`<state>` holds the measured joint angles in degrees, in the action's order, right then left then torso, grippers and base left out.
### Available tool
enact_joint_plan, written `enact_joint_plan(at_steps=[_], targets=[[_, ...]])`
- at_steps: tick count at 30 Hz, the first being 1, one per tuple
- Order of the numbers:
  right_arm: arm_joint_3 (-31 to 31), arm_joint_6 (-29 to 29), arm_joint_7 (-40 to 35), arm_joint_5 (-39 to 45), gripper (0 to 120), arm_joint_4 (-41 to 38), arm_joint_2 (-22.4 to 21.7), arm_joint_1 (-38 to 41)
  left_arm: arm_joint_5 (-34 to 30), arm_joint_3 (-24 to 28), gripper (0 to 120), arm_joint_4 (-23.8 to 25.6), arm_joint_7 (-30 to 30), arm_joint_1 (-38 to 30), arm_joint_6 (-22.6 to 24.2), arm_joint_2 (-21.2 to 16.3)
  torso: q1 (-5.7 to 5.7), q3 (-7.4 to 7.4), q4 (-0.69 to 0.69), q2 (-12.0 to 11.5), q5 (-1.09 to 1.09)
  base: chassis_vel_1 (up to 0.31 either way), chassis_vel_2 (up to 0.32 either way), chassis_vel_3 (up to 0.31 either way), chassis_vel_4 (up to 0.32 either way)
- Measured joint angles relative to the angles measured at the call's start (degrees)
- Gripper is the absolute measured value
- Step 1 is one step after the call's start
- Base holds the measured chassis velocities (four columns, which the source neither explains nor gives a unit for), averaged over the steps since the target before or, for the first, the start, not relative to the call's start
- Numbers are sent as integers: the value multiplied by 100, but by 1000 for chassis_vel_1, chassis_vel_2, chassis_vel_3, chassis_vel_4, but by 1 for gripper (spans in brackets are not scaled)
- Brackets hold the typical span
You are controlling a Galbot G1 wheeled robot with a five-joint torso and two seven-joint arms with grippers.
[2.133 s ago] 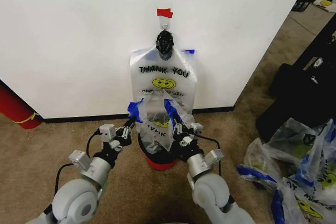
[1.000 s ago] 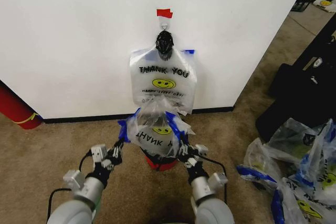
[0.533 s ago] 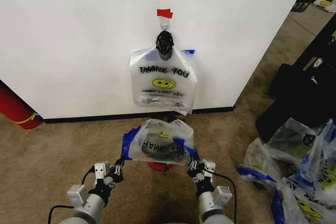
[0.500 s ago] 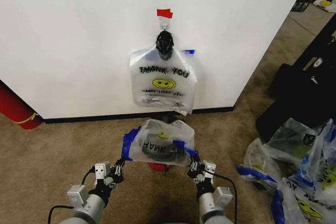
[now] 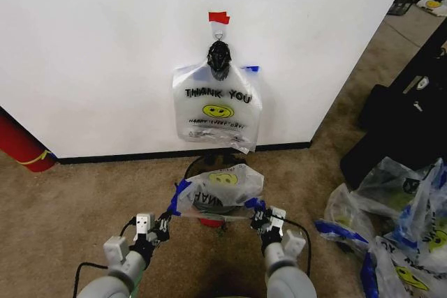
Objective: Pick up the garbage bag from the wall and place it over the trash bin.
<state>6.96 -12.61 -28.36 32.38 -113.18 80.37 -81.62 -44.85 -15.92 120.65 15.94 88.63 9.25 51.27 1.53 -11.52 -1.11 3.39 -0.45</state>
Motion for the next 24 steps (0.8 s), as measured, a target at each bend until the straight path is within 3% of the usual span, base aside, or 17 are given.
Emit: enact_joint_plan(at_steps=[5, 14, 17, 24], targets=[[-1, -313, -165, 210, 0, 176, -23, 283, 57, 237, 0, -197, 12, -350, 177, 3, 0, 0, 0, 0, -1, 0, 0, 0, 0], [-27, -172, -143, 35, 0, 385, 20, 468, 363, 426, 0, -434, 115, -617, 145, 80, 0, 0, 0, 0, 0, 0, 0, 0, 0], [-12, 15, 20, -247, 0, 322, -79, 278, 427, 279, 0, -229, 95, -329, 78, 45, 0, 0, 0, 0, 1, 0, 0, 0, 0], [126, 747, 587, -1165, 12, 7, -250, -423, 1060, -42, 24, 318, -1, 684, -191, 82, 0, 2, 1, 0, 0, 0, 0, 0, 0]])
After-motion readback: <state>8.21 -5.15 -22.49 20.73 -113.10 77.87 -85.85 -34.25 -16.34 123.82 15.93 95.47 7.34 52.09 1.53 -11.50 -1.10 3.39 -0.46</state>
